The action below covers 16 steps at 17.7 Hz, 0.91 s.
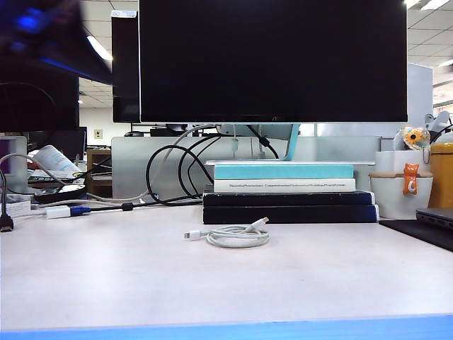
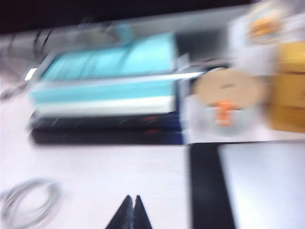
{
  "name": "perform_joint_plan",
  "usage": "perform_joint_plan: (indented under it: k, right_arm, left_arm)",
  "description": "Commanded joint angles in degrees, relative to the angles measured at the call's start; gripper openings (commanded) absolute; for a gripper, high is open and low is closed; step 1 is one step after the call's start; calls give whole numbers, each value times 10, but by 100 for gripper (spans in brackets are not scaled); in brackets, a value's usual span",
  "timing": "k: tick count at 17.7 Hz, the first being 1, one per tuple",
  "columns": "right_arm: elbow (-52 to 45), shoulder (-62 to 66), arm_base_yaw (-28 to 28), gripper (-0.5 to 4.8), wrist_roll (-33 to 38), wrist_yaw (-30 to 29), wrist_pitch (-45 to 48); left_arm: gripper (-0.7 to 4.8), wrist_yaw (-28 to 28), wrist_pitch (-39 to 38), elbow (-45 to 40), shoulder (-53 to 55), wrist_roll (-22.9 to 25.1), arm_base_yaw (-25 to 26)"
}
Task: Unfold the white charging cable into a straight cable.
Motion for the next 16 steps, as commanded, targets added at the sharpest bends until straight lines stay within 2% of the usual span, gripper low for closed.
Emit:
perform_joint_plan:
  k: [1, 2, 5, 9, 13, 16]
  right_arm:
    - [77, 116, 0, -5, -44, -118, -8]
    - [107, 158, 0, -5, -52, -151, -20]
    - [187, 267, 0, -5, -62, -195, -72]
    - [277, 391, 1, -5, -131, -280, -144]
    - [336, 480, 9, -5, -146, -330, -174]
    - [350, 519, 28, -5, -162, -341, -176]
  left_arm:
    - [-6, -35, -8, 28, 48, -19, -34]
    - [-5, -34, -8, 34, 65, -40, -40]
    - [-6, -33, -14, 42, 104, -82, -42]
    - [-6, -13, -25, 43, 128, -133, -42]
    - [-6, 46, -19, 44, 160, -189, -43]
    - [-5, 66, -20, 44, 189, -203, -46]
